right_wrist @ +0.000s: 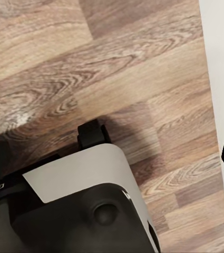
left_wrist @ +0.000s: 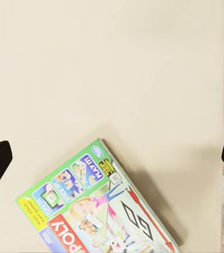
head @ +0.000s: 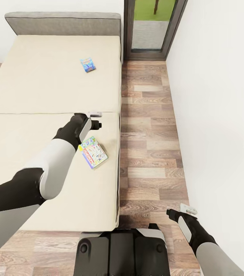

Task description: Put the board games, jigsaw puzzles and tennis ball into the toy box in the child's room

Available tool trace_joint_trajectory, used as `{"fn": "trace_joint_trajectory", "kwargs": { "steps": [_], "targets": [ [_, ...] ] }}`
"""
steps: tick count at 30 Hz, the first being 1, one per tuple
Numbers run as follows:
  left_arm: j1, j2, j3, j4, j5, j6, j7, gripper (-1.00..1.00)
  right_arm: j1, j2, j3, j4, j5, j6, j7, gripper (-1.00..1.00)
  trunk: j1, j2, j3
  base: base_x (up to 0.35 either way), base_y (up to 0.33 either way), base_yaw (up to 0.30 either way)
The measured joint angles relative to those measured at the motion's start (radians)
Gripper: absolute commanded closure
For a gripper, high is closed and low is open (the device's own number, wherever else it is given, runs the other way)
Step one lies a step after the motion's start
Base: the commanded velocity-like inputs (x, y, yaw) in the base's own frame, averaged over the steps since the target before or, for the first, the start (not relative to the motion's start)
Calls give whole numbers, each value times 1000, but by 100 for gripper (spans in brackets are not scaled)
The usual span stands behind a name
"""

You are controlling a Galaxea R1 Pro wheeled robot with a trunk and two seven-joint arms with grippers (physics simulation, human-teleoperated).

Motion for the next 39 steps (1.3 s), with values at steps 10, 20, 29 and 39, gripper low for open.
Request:
{"fn": "trace_joint_trajectory", "kwargs": {
  "steps": [10,20,29,39],
  "targets": [
    [-7,0,0,0,2,23,-1,-100,0,0,0,0,0,0,1,-100,0,0,-17,0,0,0],
    [-21,0,1,0,7,28,-10,-100,1,-15,0,0,0,0,0,-100,0,0,-33,0,0,0],
    [-40,4,1,0,10,54,-17,-100,1,-23,0,0,0,0,0,-100,0,0,-48,0,0,0],
    [-53,20,1,0,12,66,-81,-100,1,-24,0,0,0,0,0,-100,0,0,-64,0,0,0]
  ]
}}
